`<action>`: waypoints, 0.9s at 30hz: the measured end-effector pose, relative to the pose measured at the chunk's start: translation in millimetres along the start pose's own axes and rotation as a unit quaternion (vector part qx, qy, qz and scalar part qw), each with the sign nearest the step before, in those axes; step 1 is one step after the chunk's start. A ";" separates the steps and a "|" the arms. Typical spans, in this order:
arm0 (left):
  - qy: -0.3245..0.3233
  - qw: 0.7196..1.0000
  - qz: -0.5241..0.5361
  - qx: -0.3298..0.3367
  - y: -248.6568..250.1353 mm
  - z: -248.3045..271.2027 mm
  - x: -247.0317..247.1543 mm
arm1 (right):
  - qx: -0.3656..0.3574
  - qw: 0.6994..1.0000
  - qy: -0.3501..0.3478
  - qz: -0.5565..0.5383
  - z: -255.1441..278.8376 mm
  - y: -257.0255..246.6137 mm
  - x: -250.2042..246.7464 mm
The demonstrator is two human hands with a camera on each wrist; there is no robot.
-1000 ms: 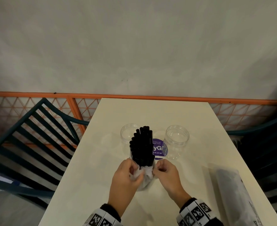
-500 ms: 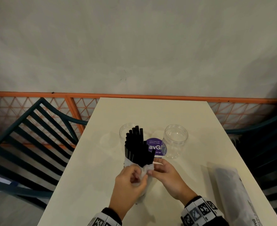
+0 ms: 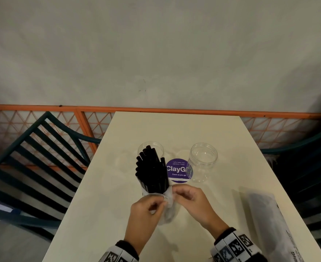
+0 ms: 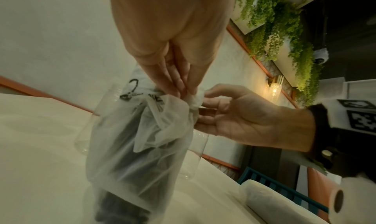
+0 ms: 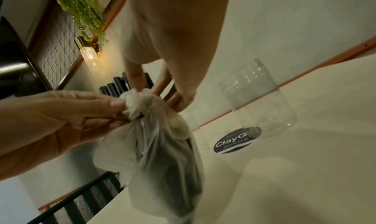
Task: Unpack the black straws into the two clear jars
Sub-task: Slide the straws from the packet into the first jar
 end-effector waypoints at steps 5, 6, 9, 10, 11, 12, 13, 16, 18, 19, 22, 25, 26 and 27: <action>-0.038 0.999 0.013 0.007 -2.1 -1.6 -4.4 | -0.022 0.994 -0.041 0.102 3.5 -0.5 -3.4; -0.061 0.998 0.010 0.009 -3.0 -0.9 -4.4 | -0.026 0.994 -0.022 0.102 2.9 1.2 -3.5; -0.133 0.990 -0.030 0.035 1.2 -1.3 -7.9 | -0.043 0.995 -0.002 0.086 1.7 6.3 -5.2; -0.133 0.987 -0.062 0.065 6.3 -2.9 -10.3 | -0.046 0.996 0.000 0.079 2.0 7.8 -6.4; -0.102 0.984 -0.098 0.106 15.0 -5.2 -13.9 | -0.049 0.996 0.002 0.074 2.8 8.3 -6.7; -0.045 0.979 -0.130 0.149 26.0 -8.8 -17.8 | -0.053 0.996 0.003 0.071 4.1 8.5 -6.4; 0.024 0.971 -0.154 0.182 37.8 -13.9 -21.4 | -0.058 0.996 0.002 0.072 5.5 7.8 -5.1; 0.138 0.950 -0.218 0.175 67.3 -37.5 -26.0 | -0.064 0.995 -0.005 0.074 8.7 9.9 -1.6; 0.077 0.953 -0.272 0.112 63.5 -51.9 -18.5 | -0.062 0.996 -0.017 0.061 10.1 13.8 -1.7; 0.038 0.952 -0.294 0.082 56.5 -55.3 -12.1 | -0.057 0.996 -0.029 0.068 10.6 15.8 -1.9; -0.038 0.932 -0.356 0.055 39.4 -54.5 4.6 | -0.008 0.994 -0.066 0.092 12.0 27.4 -3.8; -0.051 0.928 -0.361 0.076 41.2 -56.2 13.0 | 0.032 0.993 -0.060 0.100 11.9 37.8 -5.9; -0.048 0.925 -0.365 0.088 43.0 -57.0 14.3 | 0.037 0.993 -0.057 0.100 12.0 38.9 -5.9; -0.045 0.922 -0.370 0.100 43.9 -57.4 15.4 | 0.040 0.993 -0.052 0.099 11.5 38.3 -5.8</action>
Point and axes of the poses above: each hand's wrist, its own z-axis away from the middle knuckle, its own x-axis out of the palm, y = z × x, the point moved 2 cm from there along -z, towards the middle knuckle, and after that the axes turned 3 degrees about y, right-handed, at the moved point
